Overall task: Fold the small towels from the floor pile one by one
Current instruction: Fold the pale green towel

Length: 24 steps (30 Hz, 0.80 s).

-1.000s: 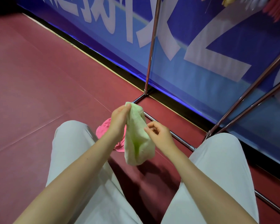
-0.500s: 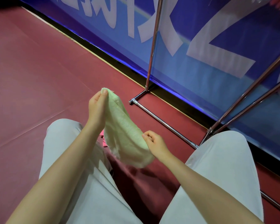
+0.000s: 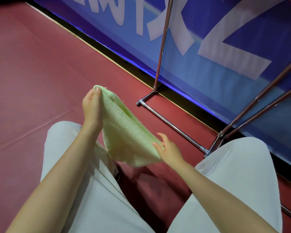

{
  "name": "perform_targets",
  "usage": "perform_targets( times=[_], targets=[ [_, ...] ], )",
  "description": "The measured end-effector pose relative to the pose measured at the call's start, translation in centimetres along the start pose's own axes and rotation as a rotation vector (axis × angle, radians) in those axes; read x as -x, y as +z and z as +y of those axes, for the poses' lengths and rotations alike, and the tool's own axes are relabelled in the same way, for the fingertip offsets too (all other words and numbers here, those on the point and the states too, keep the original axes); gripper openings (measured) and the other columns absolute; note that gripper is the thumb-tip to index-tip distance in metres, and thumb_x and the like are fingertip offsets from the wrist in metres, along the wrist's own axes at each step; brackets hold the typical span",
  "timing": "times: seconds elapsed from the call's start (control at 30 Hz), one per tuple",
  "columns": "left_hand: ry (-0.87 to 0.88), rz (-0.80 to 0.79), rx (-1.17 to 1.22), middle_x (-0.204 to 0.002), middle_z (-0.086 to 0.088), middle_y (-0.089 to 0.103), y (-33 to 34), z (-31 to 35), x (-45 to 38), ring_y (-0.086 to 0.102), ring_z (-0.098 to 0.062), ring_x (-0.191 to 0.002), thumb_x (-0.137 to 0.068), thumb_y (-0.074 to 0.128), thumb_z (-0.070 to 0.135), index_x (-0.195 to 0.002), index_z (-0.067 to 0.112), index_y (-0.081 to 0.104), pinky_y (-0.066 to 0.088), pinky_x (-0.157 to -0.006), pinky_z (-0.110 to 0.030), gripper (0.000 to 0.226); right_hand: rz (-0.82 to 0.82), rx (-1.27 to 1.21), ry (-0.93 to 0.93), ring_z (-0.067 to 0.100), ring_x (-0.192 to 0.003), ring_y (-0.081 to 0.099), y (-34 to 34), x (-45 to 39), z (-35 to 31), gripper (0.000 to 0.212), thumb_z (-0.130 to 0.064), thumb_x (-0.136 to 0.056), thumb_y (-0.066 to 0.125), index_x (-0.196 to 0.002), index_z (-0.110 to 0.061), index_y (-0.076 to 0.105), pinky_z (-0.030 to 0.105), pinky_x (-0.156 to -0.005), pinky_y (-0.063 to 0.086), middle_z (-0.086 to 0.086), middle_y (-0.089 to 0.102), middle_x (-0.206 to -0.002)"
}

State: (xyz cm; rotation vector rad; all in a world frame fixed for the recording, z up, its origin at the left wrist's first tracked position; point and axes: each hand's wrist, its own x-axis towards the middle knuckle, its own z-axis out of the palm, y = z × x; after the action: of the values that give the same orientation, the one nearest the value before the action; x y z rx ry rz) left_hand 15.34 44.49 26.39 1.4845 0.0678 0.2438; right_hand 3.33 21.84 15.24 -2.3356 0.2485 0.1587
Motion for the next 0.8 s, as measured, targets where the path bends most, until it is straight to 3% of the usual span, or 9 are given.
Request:
perform_targets(
  times=[0.03, 0.07, 0.17, 0.27, 0.47, 0.67, 0.73, 0.8],
  targets=[
    [0.012, 0.0, -0.016, -0.067, 0.002, 0.045, 0.0, 0.0, 0.0, 0.042, -0.015, -0.066, -0.092, 0.046, 0.03, -0.072, 0.015, 0.053, 0.037, -0.062, -0.031, 0.026, 0.009, 0.035, -0.002, 0.024, -0.101, 0.059, -0.1, -0.1, 0.1, 0.044, -0.039, -0.095, 0.05, -0.134, -0.019, 0.047, 0.034, -0.081, 0.044, 0.005, 0.066, -0.106],
    [0.019, 0.003, -0.026, -0.066, 0.004, 0.041, 0.0, 0.0, 0.0, 0.038, -0.013, -0.064, -0.092, 0.046, 0.03, -0.07, 0.017, 0.048, 0.033, -0.06, -0.03, 0.026, 0.021, 0.044, -0.004, 0.026, -0.098, 0.06, -0.2, -0.2, 0.3, 0.036, -0.036, -0.095, 0.052, -0.125, -0.016, 0.053, 0.033, -0.076, 0.044, 0.006, 0.067, -0.103],
    [0.028, 0.013, -0.041, -0.063, 0.007, 0.034, 0.1, 0.2, 0.0, 0.031, -0.01, -0.06, -0.094, 0.044, 0.028, -0.065, 0.023, 0.04, 0.027, -0.057, -0.03, 0.03, 0.074, -0.014, 0.016, 0.017, -0.064, 0.051, -0.7, -0.5, 0.7, 0.012, -0.027, -0.092, 0.058, -0.094, -0.015, 0.059, 0.029, -0.055, 0.033, -0.003, 0.056, -0.069],
    [0.041, 0.007, -0.055, -0.059, 0.012, 0.03, 0.3, 0.3, 0.1, 0.026, -0.007, -0.056, -0.096, 0.043, 0.023, -0.062, 0.025, 0.033, 0.023, -0.054, -0.027, 0.036, 0.152, -0.098, 0.045, 0.012, -0.054, 0.04, -1.0, -0.8, 1.1, 0.009, -0.021, -0.086, 0.063, -0.079, -0.016, 0.061, 0.029, -0.053, 0.032, -0.002, 0.049, -0.059],
    [0.039, 0.013, -0.061, -0.054, 0.016, 0.029, 0.4, 0.3, 0.3, 0.024, -0.005, -0.053, -0.098, 0.042, 0.02, -0.06, 0.026, 0.031, 0.021, -0.051, -0.023, 0.04, 0.265, -0.028, 0.067, 0.016, -0.072, 0.062, -1.7, -1.2, 1.0, 0.008, -0.025, -0.084, 0.067, -0.085, -0.02, 0.073, 0.032, -0.065, 0.046, -0.005, 0.069, -0.077],
    [0.045, -0.004, -0.063, -0.056, 0.015, 0.026, 0.6, 0.2, 0.3, 0.022, -0.005, -0.054, -0.098, 0.043, 0.021, -0.061, 0.026, 0.029, 0.019, -0.051, -0.023, 0.04, 0.374, 0.21, 0.011, 0.016, -0.091, 0.044, -1.8, -1.8, 2.0, 0.011, -0.028, -0.083, 0.069, -0.08, -0.017, 0.069, 0.034, -0.076, 0.041, -0.002, 0.05, -0.09],
    [0.046, -0.004, -0.066, -0.056, 0.016, 0.026, 0.7, 0.2, 0.4, 0.022, -0.005, -0.054, -0.099, 0.042, 0.019, -0.06, 0.026, 0.029, 0.02, -0.051, -0.023, 0.041, 0.319, 0.212, 0.024, 0.019, -0.093, 0.047, -2.0, -2.0, 2.4, 0.01, -0.023, -0.086, 0.065, -0.083, -0.014, 0.065, 0.036, -0.08, 0.041, 0.001, 0.054, -0.094],
    [0.043, -0.002, -0.062, -0.058, 0.015, 0.028, 0.6, 0.2, 0.3, 0.023, -0.006, -0.055, -0.098, 0.043, 0.02, -0.061, 0.026, 0.03, 0.021, -0.052, -0.023, 0.04, 0.214, 0.05, 0.119, 0.022, -0.083, 0.053, -2.2, -2.3, 2.6, 0.009, -0.02, -0.088, 0.061, -0.085, -0.012, 0.061, 0.034, -0.071, 0.041, 0.004, 0.059, -0.087]
  ],
)
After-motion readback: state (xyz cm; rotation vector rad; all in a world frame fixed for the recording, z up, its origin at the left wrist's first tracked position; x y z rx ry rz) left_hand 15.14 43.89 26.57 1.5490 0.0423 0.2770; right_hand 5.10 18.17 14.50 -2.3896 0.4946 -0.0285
